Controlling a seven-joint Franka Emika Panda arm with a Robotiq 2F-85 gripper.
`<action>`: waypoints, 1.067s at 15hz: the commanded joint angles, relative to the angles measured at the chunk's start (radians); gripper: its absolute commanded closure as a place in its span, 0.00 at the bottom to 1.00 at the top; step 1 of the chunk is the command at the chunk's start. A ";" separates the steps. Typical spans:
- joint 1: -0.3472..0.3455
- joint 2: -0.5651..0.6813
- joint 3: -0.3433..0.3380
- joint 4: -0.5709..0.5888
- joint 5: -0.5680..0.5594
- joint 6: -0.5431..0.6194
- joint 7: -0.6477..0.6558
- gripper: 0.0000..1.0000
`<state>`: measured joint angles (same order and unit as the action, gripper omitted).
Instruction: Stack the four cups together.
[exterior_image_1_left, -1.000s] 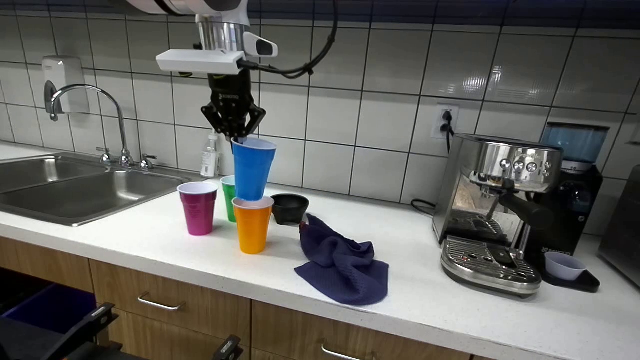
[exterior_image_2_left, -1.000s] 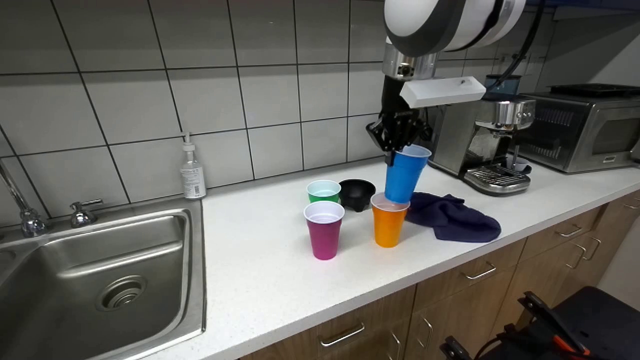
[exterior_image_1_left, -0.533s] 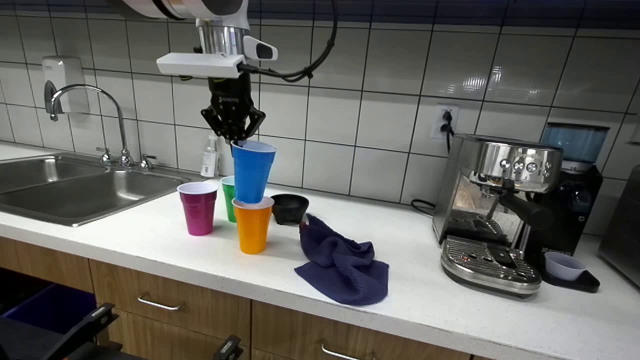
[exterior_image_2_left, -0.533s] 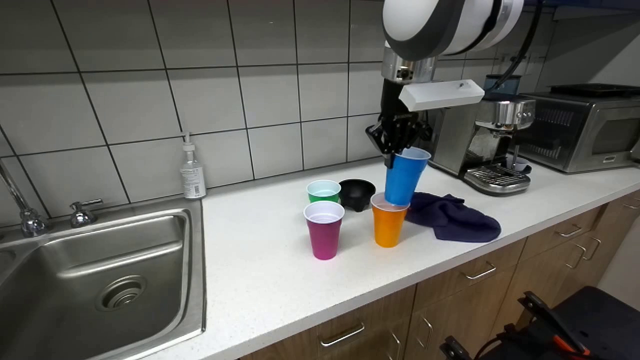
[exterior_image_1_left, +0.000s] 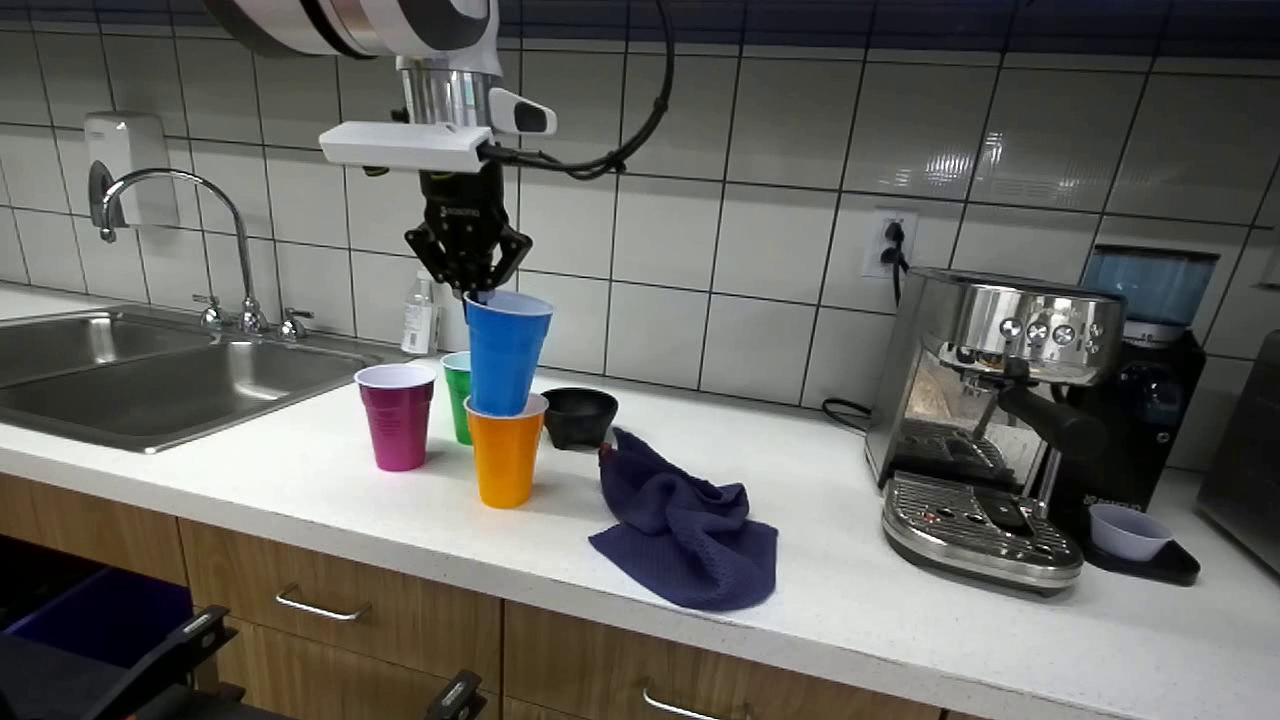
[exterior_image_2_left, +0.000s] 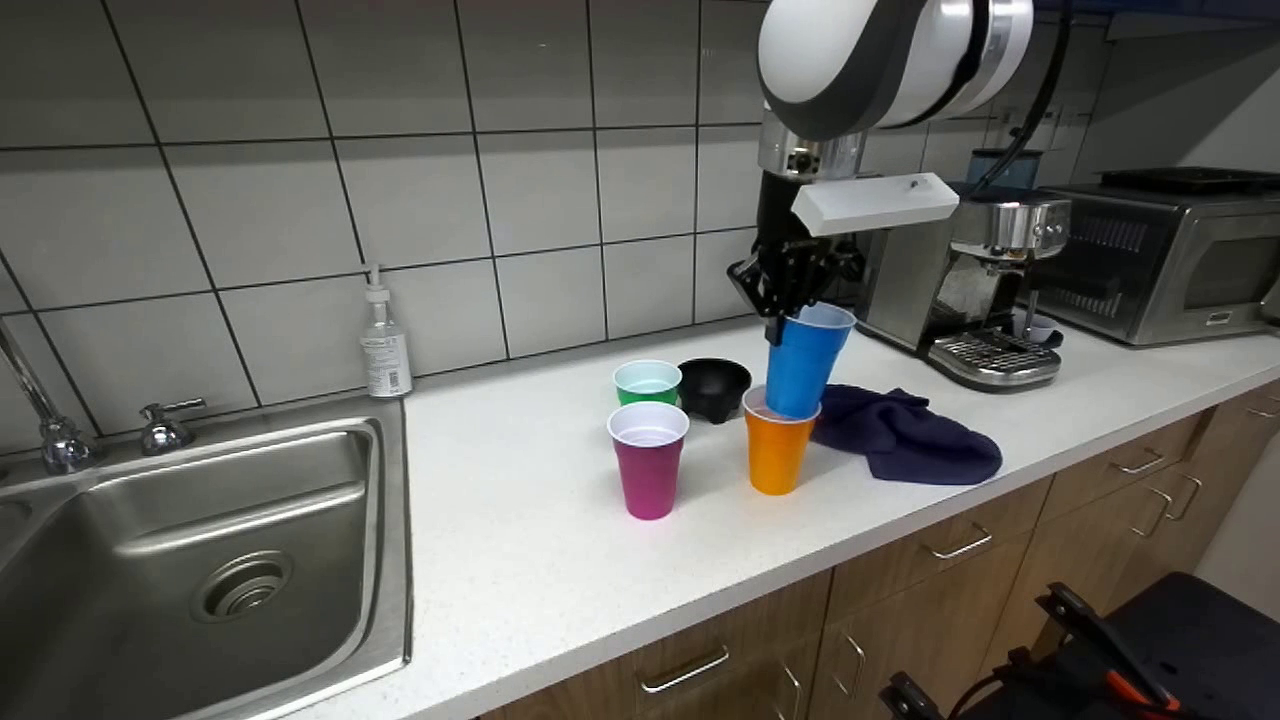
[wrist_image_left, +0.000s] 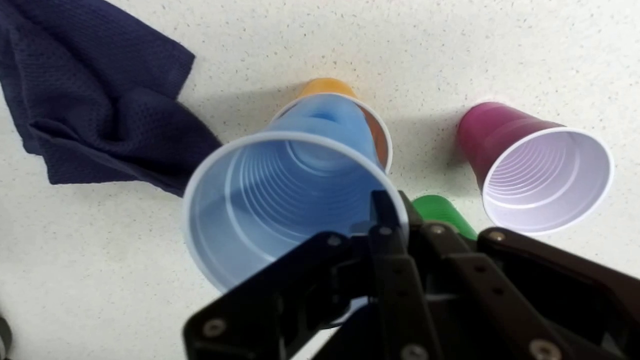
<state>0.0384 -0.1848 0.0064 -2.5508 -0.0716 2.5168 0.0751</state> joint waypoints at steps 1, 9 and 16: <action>-0.007 0.029 0.009 0.027 0.010 0.011 -0.018 0.99; -0.008 0.076 0.007 0.057 0.010 0.023 -0.022 0.99; -0.009 0.119 0.004 0.081 0.012 0.036 -0.028 0.99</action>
<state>0.0384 -0.0906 0.0063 -2.4957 -0.0716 2.5457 0.0751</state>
